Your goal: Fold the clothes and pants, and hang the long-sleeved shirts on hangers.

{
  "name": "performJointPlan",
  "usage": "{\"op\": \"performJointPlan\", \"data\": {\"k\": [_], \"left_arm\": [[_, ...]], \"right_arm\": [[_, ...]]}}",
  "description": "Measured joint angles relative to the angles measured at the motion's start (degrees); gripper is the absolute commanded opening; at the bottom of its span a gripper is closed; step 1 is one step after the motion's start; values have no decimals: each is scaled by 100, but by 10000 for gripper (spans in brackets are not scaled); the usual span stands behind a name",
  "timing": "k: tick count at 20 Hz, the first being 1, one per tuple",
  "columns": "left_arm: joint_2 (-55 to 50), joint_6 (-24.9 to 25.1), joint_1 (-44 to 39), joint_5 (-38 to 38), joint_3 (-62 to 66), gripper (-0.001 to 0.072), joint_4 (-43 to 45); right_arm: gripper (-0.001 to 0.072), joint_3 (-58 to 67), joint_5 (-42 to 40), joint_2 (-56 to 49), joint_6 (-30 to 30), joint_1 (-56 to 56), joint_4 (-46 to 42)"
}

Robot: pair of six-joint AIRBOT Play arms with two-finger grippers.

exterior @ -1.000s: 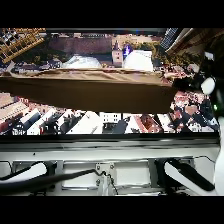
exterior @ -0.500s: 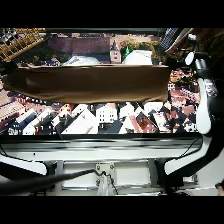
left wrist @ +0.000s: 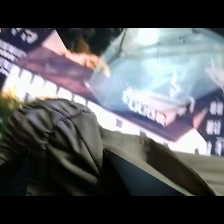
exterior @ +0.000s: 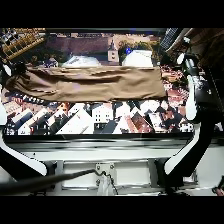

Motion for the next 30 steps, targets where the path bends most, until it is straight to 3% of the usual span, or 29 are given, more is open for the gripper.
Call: {"op": "performJointPlan", "data": {"k": [3,6,7,9,11,14,21,27,29,30], "left_arm": [[210,-15,63,-684,22,483,31],[540,-22,271,-1401,31,411,116],[658,-46,378,-1665,28,411,140],[863,-170,612,-2168,-74,413,109],[1078,-271,848,-2494,-356,430,-46],[1303,-341,1147,-2658,-811,516,-437],[1416,168,1353,-2179,-1727,517,-2151],[1172,807,1285,-1412,-1912,511,-3523],[1040,892,1198,-1209,-1928,445,-3713],[975,922,1150,-1130,-1932,293,-3773]], "right_arm": [[618,13,844,269,13,15,-107],[612,-238,1550,708,-68,4,-380],[556,-446,1696,929,-96,9,-398],[540,-1019,1797,1416,-111,7,-468],[540,-1858,1676,2061,-83,9,-479],[540,-3171,1403,2966,-44,11,-372],[514,-5707,730,4607,42,11,210],[514,-6450,603,5230,55,11,542],[514,-6513,588,5289,57,11,640],[514,-6533,584,5307,57,11,682]]}}
